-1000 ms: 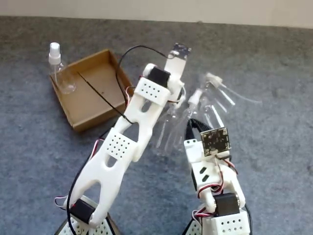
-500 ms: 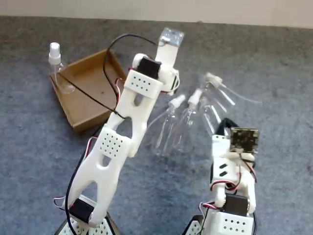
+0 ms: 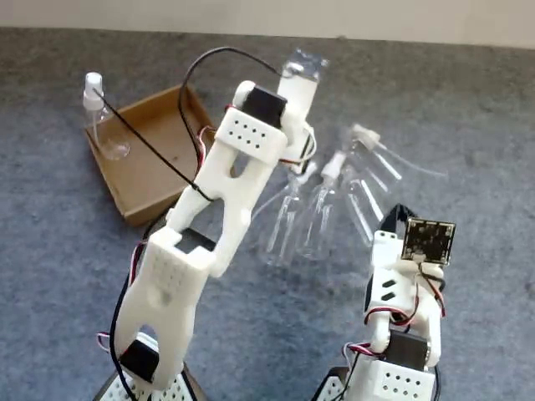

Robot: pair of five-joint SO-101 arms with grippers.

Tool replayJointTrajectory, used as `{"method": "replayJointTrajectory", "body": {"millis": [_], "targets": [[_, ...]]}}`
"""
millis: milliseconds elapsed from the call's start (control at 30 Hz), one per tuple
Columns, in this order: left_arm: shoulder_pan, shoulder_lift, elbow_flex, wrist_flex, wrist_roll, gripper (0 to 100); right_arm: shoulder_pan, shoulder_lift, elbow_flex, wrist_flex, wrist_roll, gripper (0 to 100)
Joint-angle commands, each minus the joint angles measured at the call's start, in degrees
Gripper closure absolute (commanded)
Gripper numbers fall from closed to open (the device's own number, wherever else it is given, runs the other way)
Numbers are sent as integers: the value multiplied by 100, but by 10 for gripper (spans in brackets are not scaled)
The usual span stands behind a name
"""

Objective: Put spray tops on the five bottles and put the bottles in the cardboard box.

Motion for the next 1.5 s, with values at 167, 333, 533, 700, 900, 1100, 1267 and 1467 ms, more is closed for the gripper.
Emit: {"method": "replayJointTrajectory", "body": {"millis": [167,333,533,700,900,1100,1267,1467], "targets": [[330,-1464,2158,35,53,848,57,-40,655,40,35,987],[347,-1464,2519,35,44,806,57,-40,655,48,35,987],[347,-1464,2941,26,53,670,57,-40,655,48,35,987],[286,-1464,3371,-536,53,704,57,-40,655,48,35,987],[338,-1464,4031,-1459,53,738,48,-40,655,48,35,987],[338,-1464,4690,-2453,53,737,48,-40,655,48,35,987],[435,-1464,4989,-2734,53,737,48,-40,655,48,35,987],[435,-1508,5015,-2699,53,737,48,-40,655,48,35,987]]}}
